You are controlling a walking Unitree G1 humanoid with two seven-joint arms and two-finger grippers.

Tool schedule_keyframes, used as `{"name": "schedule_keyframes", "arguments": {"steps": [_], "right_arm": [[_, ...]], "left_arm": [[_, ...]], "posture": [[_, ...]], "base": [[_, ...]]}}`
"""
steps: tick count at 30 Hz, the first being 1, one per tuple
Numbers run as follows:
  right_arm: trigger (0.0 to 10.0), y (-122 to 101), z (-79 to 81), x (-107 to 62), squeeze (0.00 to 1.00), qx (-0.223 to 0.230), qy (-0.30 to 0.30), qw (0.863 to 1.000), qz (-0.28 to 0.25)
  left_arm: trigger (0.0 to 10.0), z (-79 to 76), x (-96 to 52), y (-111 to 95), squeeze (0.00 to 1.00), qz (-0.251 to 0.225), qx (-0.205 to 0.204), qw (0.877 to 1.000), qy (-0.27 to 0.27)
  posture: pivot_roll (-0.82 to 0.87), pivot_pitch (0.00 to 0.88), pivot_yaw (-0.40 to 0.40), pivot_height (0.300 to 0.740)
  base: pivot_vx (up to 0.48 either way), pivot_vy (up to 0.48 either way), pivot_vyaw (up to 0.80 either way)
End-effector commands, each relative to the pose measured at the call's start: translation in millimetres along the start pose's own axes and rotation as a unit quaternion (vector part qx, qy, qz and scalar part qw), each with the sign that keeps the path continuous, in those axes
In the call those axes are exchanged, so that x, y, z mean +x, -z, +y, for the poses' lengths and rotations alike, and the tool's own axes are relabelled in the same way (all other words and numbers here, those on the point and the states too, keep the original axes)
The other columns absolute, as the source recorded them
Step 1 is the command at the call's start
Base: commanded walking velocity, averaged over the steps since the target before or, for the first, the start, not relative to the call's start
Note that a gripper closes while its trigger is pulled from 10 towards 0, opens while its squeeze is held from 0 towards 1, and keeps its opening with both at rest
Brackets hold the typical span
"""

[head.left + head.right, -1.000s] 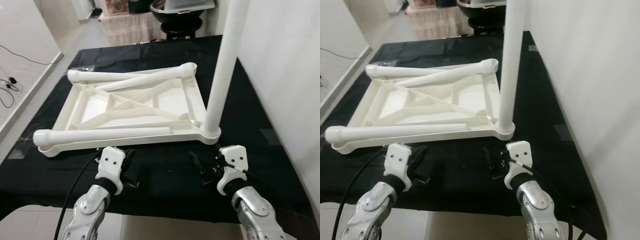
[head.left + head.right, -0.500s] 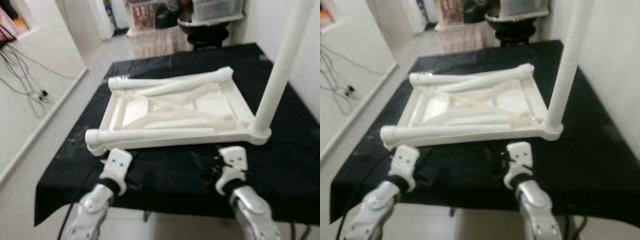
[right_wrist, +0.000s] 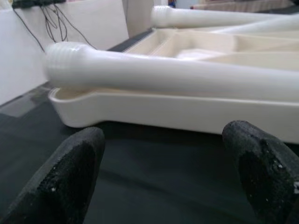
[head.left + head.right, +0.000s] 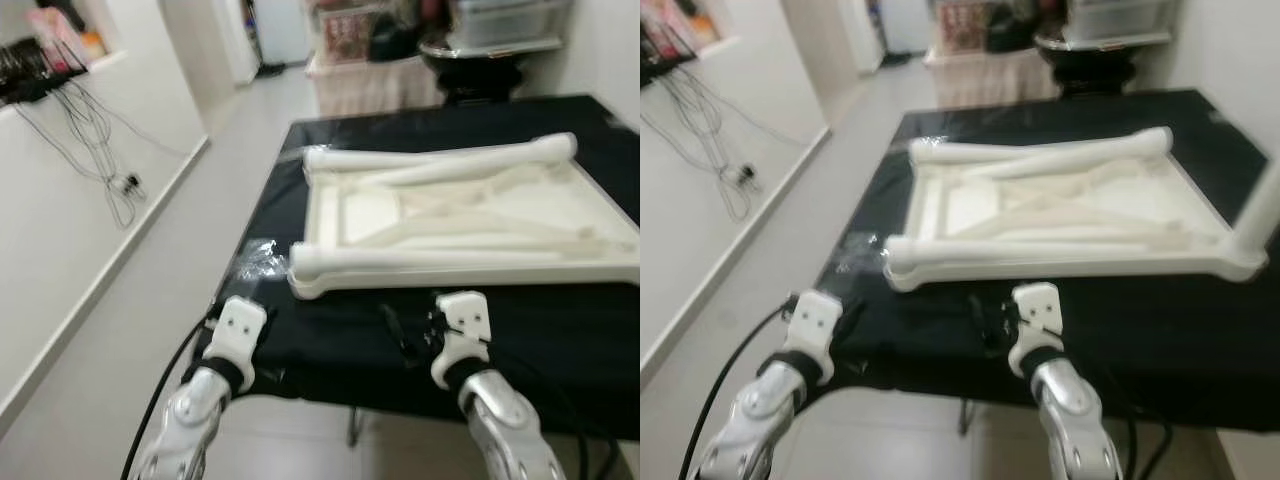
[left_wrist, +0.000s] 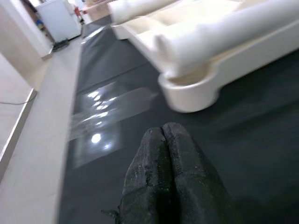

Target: Building children table

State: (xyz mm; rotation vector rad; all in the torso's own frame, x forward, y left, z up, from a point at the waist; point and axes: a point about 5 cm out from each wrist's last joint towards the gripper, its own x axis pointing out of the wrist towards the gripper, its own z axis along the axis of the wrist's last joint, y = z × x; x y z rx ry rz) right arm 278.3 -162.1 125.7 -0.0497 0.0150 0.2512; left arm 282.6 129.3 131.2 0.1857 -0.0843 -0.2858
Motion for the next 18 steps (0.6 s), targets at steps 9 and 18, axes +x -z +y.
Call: {"name": "schedule_keyframes", "arguments": {"steps": [9, 18], "right_arm": [[10.0, 1.0, 5.2, 4.2, 0.00, 0.008, -0.007, 1.000, -0.005], [10.0, 2.5, 4.9, 5.9, 0.00, 0.010, -0.010, 1.000, -0.003]], "left_arm": [[10.0, 13.5, 3.3, 6.5, 0.00, 0.026, 0.017, 0.999, -0.029], [10.0, 10.8, 3.4, 6.5, 0.00, 0.012, 0.003, 1.000, -0.011]], "posture": [[-0.03, 0.086, 0.098, 0.740], [-0.02, 0.087, 0.097, 0.740]], "base": [[0.000, 0.000, 0.00], [0.000, 0.000, 0.00]]}}
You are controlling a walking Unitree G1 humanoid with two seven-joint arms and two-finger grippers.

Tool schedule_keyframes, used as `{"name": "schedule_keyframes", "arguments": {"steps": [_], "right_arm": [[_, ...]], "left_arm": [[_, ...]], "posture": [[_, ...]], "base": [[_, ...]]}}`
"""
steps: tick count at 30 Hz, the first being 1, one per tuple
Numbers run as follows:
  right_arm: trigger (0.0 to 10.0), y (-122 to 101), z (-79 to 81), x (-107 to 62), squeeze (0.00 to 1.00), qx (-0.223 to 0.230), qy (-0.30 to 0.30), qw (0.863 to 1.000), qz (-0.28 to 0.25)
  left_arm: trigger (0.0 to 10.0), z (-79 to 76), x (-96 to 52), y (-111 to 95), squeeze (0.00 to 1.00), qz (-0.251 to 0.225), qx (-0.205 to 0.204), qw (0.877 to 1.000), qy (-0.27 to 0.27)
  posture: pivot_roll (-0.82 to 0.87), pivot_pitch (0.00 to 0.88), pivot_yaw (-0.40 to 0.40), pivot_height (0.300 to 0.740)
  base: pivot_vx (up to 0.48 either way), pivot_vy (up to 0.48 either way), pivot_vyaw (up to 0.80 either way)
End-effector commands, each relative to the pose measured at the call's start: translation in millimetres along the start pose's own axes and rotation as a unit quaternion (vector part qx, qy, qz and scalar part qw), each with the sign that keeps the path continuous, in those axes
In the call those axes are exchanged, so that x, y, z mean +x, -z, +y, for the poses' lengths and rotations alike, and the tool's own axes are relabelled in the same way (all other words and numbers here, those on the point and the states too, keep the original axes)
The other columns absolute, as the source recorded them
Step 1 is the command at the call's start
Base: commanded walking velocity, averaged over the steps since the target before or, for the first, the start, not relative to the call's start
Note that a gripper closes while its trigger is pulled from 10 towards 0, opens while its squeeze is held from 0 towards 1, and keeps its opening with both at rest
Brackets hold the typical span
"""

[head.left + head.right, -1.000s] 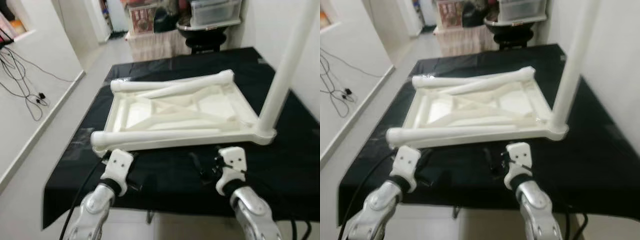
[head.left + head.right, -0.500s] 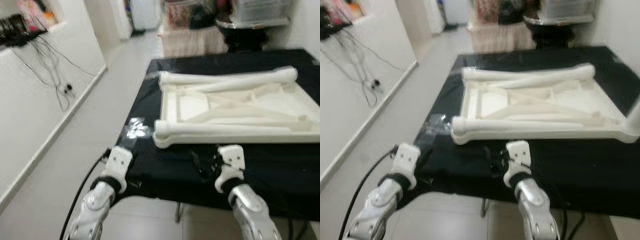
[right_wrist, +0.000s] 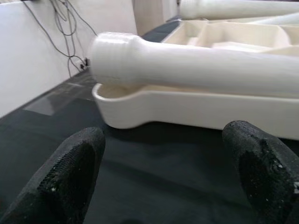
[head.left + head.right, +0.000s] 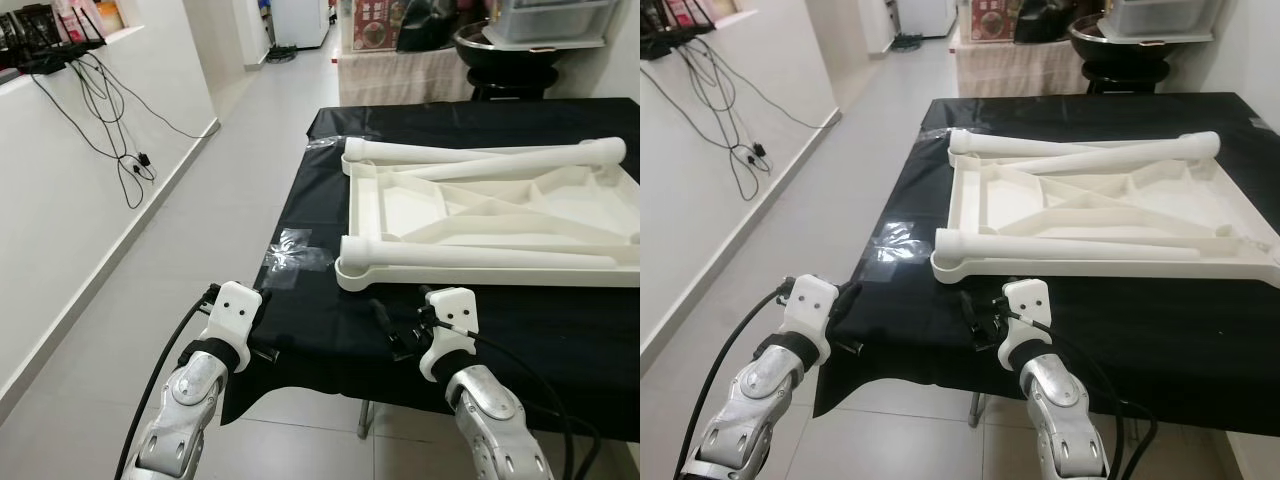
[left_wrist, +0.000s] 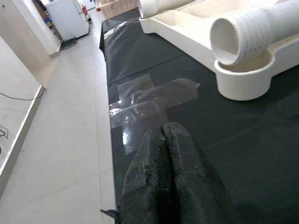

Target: Building children table

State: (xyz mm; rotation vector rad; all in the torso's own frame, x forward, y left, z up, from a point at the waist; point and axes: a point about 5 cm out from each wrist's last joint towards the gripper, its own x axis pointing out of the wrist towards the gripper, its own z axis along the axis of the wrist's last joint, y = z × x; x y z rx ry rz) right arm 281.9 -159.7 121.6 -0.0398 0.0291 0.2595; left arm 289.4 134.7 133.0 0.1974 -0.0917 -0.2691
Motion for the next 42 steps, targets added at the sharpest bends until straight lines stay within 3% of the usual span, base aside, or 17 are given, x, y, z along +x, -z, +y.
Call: {"name": "schedule_keyframes", "arguments": {"steps": [1, 13, 18, 22, 25, 26, 27, 28, 36, 42], "right_arm": [[10.0, -1, 3.0, 2.3, 0.00, 0.004, -0.005, 1.000, -0.009], [10.0, -2, 2.6, 9.5, 0.00, 0.004, -0.007, 1.000, -0.015], [10.0, -1, 3.7, 9.8, 0.00, 0.008, -0.008, 1.000, -0.015], [10.0, 1, 4.3, 10.8, 0.00, 0.011, -0.009, 1.000, -0.015], [10.0, 1, 4.6, 11.4, 0.00, 0.012, -0.010, 1.000, -0.015], [10.0, 1, 4.7, 11.6, 0.00, 0.011, -0.010, 1.000, -0.015], [10.0, 1, 4.7, 11.6, 0.00, 0.011, -0.010, 1.000, -0.015], [10.0, 2, 4.8, 11.7, 0.00, 0.011, -0.011, 1.000, -0.015], [10.0, 3, 4.9, 11.7, 0.00, 0.010, -0.009, 1.000, -0.015], [10.0, -6, -5.4, 13.6, 0.00, 0.002, 0.025, 0.999, -0.034]], "left_arm": [[10.0, 3.4, -1.2, 8, 0.00, 0.018, -0.007, 1.000, 0.000], [10.0, -1.8, 2.1, 11, 0.00, 0.026, 0.002, 0.999, 0.031], [10.0, -0.9, 2.4, 14, 0.00, 0.034, 0.001, 0.999, 0.033], [10.0, -1.0, 2.1, 11, 0.00, 0.020, 0.028, 0.999, 0.035], [10.0, -0.7, 1.2, 10, 0.00, 0.013, 0.024, 0.999, 0.035], [10.0, -0.1, 0.9, 10, 0.91, 0.010, 0.017, 0.999, 0.034], [10.0, -0.1, 0.9, 10, 0.91, 0.010, 0.017, 0.999, 0.034], [10.0, 0.3, 0.5, 8, 1.00, 0.003, 0.010, 0.999, 0.037], [10.0, -2.8, 1.3, 4, 1.00, -0.015, -0.012, 0.998, 0.067], [10.0, -4.2, 4.2, -6, 1.00, -0.039, -0.075, 0.993, 0.081]], "posture": [[-0.03, 0.087, 0.098, 0.740], [-0.03, 0.085, 0.104, 0.740], [-0.02, 0.080, 0.110, 0.740], [-0.02, 0.077, 0.108, 0.740], [-0.01, 0.072, 0.106, 0.740], [-0.01, 0.072, 0.106, 0.740], [-0.01, 0.072, 0.106, 0.740], [-0.02, 0.067, 0.105, 0.740], [-0.02, 0.062, 0.106, 0.740], [-0.02, 0.064, 0.104, 0.740]], "base": [[0.000, 0.000, 0.00], [0.000, 0.000, 0.00], [0.000, 0.480, 0.00], [0.000, 0.120, 0.00], [0.000, 0.000, 0.00], [0.000, 0.000, 0.00], [0.000, 0.000, 0.00], [0.000, 0.000, 0.00], [0.000, 0.000, 0.00], [0.000, 0.000, 0.00]]}}
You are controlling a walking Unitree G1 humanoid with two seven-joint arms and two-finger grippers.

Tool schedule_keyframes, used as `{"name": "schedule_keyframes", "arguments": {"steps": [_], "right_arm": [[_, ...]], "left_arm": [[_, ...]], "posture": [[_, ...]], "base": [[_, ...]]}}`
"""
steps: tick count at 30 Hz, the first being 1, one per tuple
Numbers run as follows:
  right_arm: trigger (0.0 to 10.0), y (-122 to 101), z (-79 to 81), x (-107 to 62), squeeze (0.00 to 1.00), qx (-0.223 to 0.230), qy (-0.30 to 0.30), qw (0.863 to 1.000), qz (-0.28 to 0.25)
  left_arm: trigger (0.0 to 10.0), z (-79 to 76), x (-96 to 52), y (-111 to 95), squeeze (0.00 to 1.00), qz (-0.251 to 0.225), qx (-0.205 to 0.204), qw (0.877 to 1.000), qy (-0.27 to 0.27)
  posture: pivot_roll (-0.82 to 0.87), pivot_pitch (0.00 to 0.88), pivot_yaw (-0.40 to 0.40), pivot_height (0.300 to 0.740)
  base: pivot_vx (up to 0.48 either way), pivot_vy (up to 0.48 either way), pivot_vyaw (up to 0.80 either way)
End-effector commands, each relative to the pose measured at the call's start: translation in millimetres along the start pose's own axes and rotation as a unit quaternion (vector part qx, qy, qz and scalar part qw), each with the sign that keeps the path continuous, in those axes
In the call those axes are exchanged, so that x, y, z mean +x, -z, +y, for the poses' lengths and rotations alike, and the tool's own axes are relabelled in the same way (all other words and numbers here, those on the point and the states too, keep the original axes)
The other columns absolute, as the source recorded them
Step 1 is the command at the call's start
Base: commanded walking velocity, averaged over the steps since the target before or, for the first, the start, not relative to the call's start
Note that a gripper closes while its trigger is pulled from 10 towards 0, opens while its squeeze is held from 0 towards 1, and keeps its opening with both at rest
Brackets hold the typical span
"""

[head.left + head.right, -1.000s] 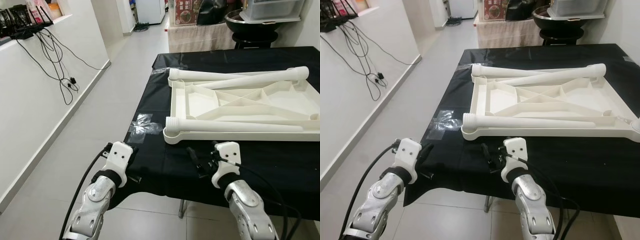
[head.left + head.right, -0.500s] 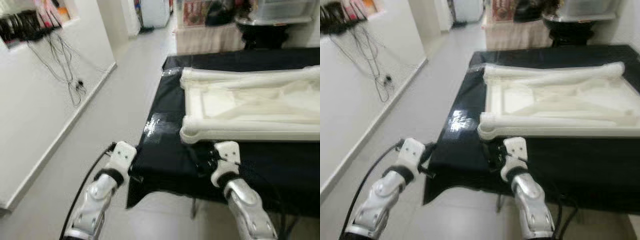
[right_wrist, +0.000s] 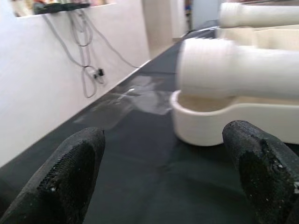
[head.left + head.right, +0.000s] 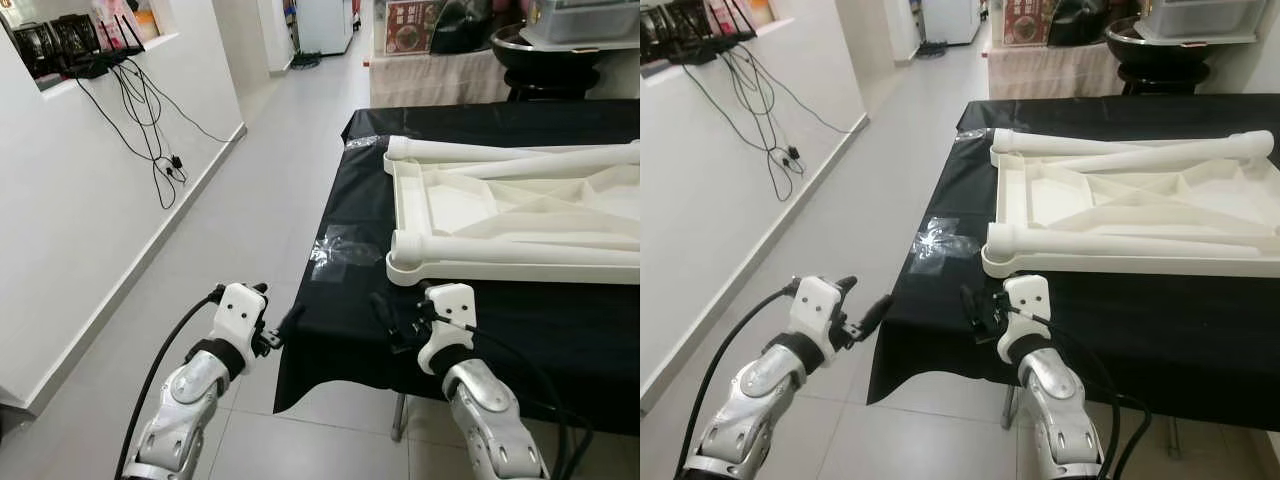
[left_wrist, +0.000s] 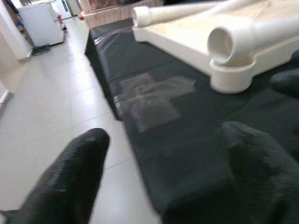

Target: Building children table

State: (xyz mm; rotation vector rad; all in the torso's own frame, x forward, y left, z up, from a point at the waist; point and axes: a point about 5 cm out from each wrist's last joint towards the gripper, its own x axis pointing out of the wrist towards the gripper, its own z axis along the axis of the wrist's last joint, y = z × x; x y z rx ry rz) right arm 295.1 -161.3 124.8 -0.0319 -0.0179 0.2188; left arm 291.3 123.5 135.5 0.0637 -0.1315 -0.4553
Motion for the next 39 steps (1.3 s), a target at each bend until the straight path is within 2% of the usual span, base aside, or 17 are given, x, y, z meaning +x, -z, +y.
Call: {"name": "schedule_keyframes", "arguments": {"steps": [1, 8, 9, 19, 26, 32, 39], "right_arm": [[10.0, -4, -2.2, 2.3, 0.00, -0.003, 0.010, 1.000, -0.015], [10.0, -18, -4.2, 9.6, 0.00, -0.026, 0.020, 0.999, -0.034], [10.0, -22, -4.1, 11.5, 0.00, -0.026, 0.021, 0.999, -0.037], [10.0, -40, -6.1, 16.6, 0.00, -0.017, 0.019, 0.997, -0.070], [10.0, -56, -5.3, 22.2, 0.00, -0.033, 0.012, 0.995, -0.094], [10.0, -57, -3.6, 23.4, 0.00, -0.020, 0.004, 0.995, -0.094], [10.0, -58, -3.4, 24.3, 0.00, -0.032, 0.005, 0.995, -0.094]], "left_arm": [[10.0, 4.7, -0.9, -4, 1.00, -0.006, -0.016, 1.000, -0.004], [10.0, 3.9, 5.6, -13, 1.00, -0.020, -0.049, 0.999, -0.006], [10.0, 4.4, 7.2, -14, 0.00, -0.020, -0.060, 0.998, -0.008], [10.0, 5.1, 8.9, -17, 0.00, -0.020, -0.074, 0.997, 0.003], [10.0, -4.6, 10.2, -30, 0.00, -0.034, -0.074, 0.995, 0.054], [10.0, -6.9, 11.9, -37, 0.00, -0.038, -0.059, 0.995, 0.071], [10.0, -9.0, 11.7, -40, 0.00, -0.039, -0.051, 0.994, 0.083]], "posture": [[-0.02, 0.063, 0.105, 0.740], [-0.02, 0.057, 0.100, 0.740], [-0.02, 0.056, 0.100, 0.740], [-0.02, 0.053, 0.101, 0.740], [-0.02, 0.051, 0.102, 0.740], [-0.02, 0.052, 0.101, 0.740], [-0.02, 0.052, 0.101, 0.740]], "base": [[0.000, 0.000, 0.00], [0.000, 0.000, 0.00], [0.000, 0.000, 0.00], [0.000, 0.000, -0.40], [0.147, 0.000, -0.34], [0.256, 0.000, -0.57], [0.257, 0.000, 0.00]]}}
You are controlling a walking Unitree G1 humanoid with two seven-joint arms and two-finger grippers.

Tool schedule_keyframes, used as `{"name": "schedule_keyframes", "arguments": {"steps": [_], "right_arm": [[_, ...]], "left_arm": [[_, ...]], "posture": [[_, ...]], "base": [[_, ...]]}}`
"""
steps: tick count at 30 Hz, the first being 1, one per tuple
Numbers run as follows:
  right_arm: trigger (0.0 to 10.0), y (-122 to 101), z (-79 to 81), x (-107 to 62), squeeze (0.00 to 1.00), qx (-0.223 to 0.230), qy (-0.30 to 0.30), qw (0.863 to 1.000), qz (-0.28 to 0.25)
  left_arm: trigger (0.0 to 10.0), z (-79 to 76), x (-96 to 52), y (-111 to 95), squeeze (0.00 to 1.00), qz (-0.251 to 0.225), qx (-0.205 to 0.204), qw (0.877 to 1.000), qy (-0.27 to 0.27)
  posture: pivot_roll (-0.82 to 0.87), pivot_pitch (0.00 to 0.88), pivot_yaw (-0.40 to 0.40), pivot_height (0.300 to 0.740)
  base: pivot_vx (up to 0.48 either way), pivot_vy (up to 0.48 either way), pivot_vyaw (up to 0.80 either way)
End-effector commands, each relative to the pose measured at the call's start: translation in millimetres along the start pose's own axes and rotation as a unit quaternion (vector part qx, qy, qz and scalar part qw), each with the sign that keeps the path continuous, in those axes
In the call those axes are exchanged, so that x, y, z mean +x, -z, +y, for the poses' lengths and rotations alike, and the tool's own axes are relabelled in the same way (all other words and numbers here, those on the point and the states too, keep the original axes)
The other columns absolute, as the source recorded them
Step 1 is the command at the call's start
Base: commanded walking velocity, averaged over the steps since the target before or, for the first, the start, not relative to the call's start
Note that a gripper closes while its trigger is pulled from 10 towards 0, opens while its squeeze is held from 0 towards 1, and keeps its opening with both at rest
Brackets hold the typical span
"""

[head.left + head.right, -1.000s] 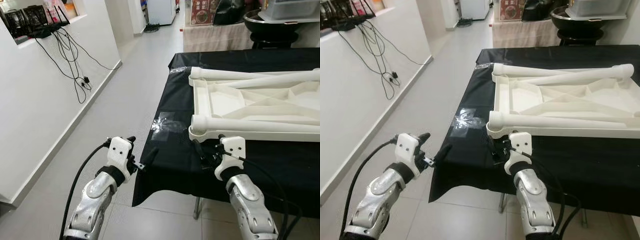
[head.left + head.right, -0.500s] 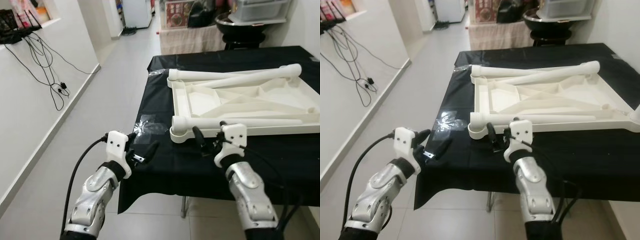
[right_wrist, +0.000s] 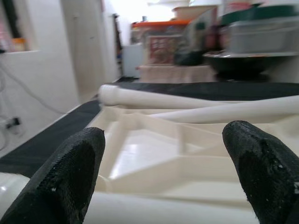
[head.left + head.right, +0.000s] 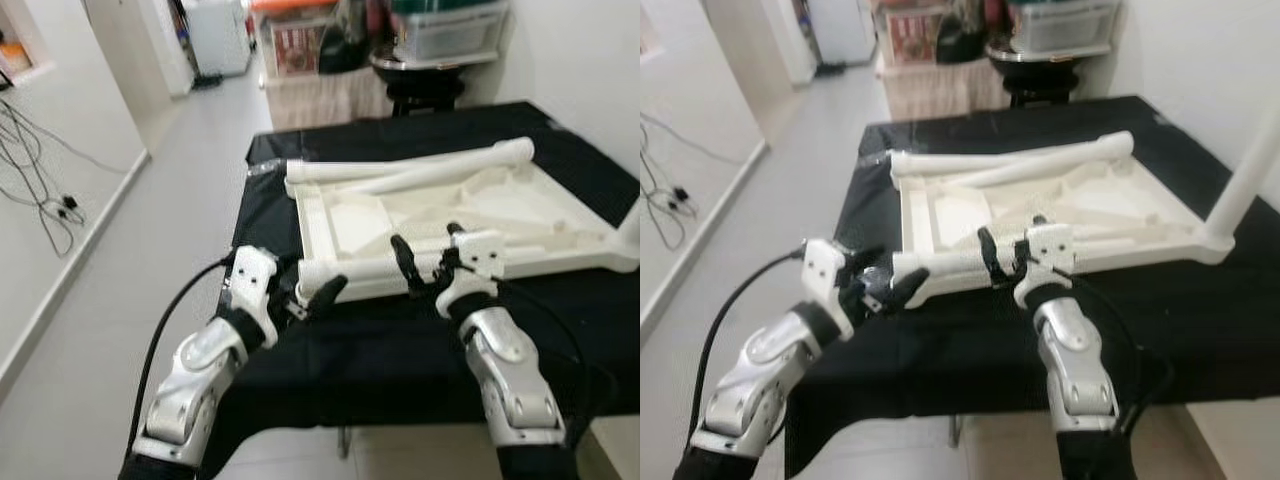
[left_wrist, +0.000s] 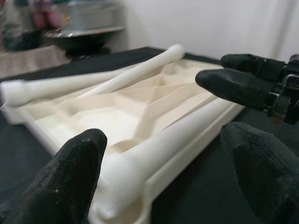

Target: Building children table

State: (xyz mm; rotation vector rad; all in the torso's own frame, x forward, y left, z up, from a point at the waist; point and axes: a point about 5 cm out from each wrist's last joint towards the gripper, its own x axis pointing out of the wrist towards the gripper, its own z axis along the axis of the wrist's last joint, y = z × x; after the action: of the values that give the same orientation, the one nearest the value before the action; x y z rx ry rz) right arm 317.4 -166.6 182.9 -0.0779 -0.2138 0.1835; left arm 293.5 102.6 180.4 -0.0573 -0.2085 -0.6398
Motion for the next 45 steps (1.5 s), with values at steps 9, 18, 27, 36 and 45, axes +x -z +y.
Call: {"name": "schedule_keyframes", "arguments": {"steps": [9, 18, 27, 36, 45], "right_arm": [[10.0, 1, 7.6, 3.1, 0.00, -0.003, -0.012, 1.000, 0.006], [10.0, 4, 5.1, 2.2, 0.00, -0.008, -0.008, 1.000, 0.015], [10.0, 5, -0.2, 2.6, 0.00, -0.018, 0.001, 1.000, 0.019], [10.0, 8, -10.0, 3.9, 0.00, -0.039, 0.040, 0.998, 0.031], [10.0, 15, -30.4, 1.1, 0.00, -0.053, 0.103, 0.991, 0.064]], "left_arm": [[10.0, 2.5, -4.7, 0, 0.00, 0.028, 0.036, 0.999, 0.006], [10.0, -1.6, -1.3, -9, 0.00, 0.040, 0.076, 0.996, 0.033], [10.0, -1.9, 2.9, -23, 0.00, 0.040, 0.115, 0.991, 0.063], [10.0, -2.6, 12.7, -37, 0.00, 0.065, 0.187, 0.967, 0.160], [10.0, 6.3, 33.0, -40, 0.00, 0.119, 0.283, 0.920, 0.243]], "posture": [[-0.02, 0.053, 0.102, 0.740], [-0.02, 0.057, 0.091, 0.740], [-0.04, 0.061, 0.094, 0.740], [-0.04, 0.048, 0.106, 0.740], [-0.06, 0.041, 0.117, 0.740]], "base": [[0.085, 0.000, 0.00], [0.000, 0.000, 0.00], [0.000, 0.000, 0.00], [0.000, 0.000, 0.00], [0.000, 0.000, -0.16]]}}
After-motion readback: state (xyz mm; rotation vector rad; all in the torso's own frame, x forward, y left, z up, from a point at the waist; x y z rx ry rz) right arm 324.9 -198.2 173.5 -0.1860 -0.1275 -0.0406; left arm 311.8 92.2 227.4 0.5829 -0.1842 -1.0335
